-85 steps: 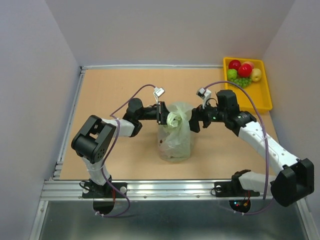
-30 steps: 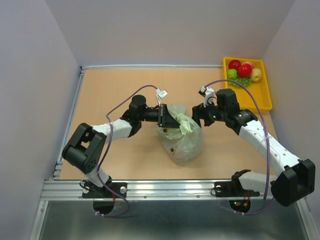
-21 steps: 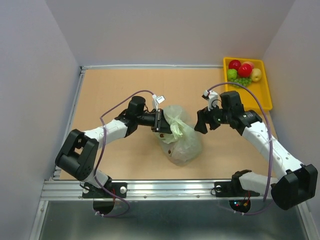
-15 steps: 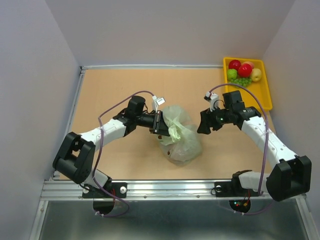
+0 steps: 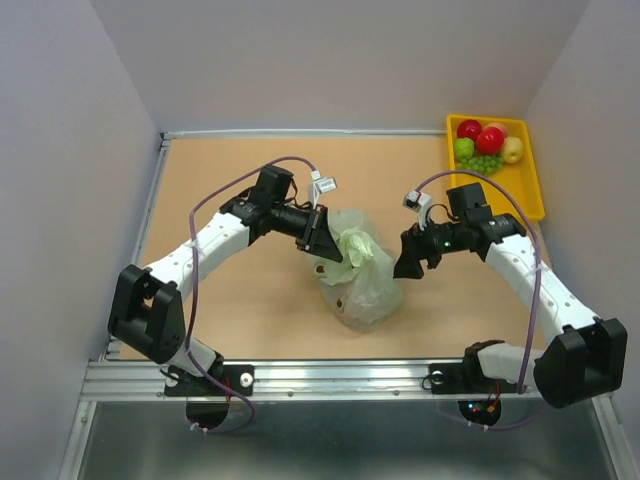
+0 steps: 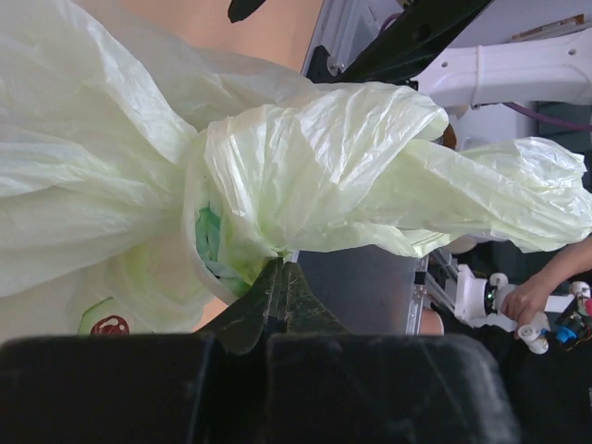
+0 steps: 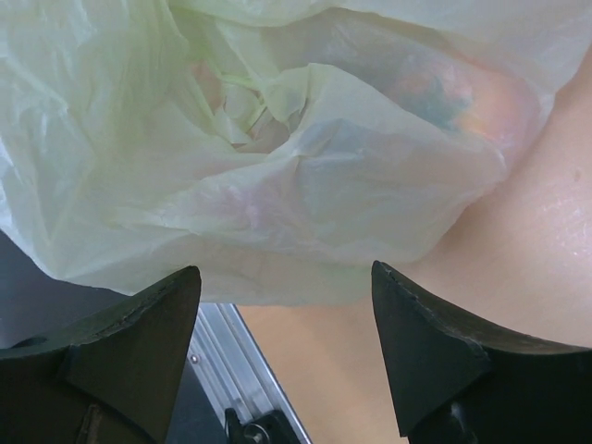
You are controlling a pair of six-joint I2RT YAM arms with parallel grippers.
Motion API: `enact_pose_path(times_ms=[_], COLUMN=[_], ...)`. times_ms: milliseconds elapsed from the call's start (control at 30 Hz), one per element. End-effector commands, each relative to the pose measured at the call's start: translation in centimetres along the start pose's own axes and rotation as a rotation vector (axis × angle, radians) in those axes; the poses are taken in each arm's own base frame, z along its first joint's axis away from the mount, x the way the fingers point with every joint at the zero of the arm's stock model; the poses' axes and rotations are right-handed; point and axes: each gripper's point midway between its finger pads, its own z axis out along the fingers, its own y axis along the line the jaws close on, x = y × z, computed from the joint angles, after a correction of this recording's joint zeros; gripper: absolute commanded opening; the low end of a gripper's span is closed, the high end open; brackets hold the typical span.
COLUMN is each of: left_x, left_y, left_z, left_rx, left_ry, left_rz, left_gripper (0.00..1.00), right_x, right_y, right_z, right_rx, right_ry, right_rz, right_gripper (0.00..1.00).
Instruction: Place the fake fruits into the plastic bag and tie a complex knot
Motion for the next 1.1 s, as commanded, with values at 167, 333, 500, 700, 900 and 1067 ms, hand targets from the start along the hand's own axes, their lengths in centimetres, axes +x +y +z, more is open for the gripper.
enact_pose_path(times_ms=[167,333,500,700,900,1067], left_x=[5.0,2.3,-1.7,-3.3,-1.4,-1.4], left_y=[1.4,3.0,1.7,0.9,-0.5,-3.1], left_z=[-0.2,1.4,2.3,4.6,7.2,6.4], left_rx=[-0.027,-0.025,0.069,0.124,0.212,0.353], left_ry=[0.084,-0.037,-0.194,-0.258,-0.221,-0.232], left_rz=[-0.087,-0.091,-0.084,-0.06,-0.116,-0.062], left_gripper=[0.0,0.0,0.0,0.0,0.0,0.0], right_x=[-1.6,-2.1,-2.9,-3.4,-4.3,-6.3], right_y=[1.7,2.1,1.5,4.6,5.7,5.2], right_z=[0.3,1.4,3.3,6.1,7.9,9.4], right_rx=[-0.144,-0.23,-0.239,-0.295,-0.296,-0.262], right_ry=[-0.036,-0.07,-0.113,-0.104,-0.132,-0.186], right_rz=[-0.047,-0.024,0.008,-0.026,0.001,0.036], right_gripper=[0.78,0.75,0.69,0.61,0.56,0.64])
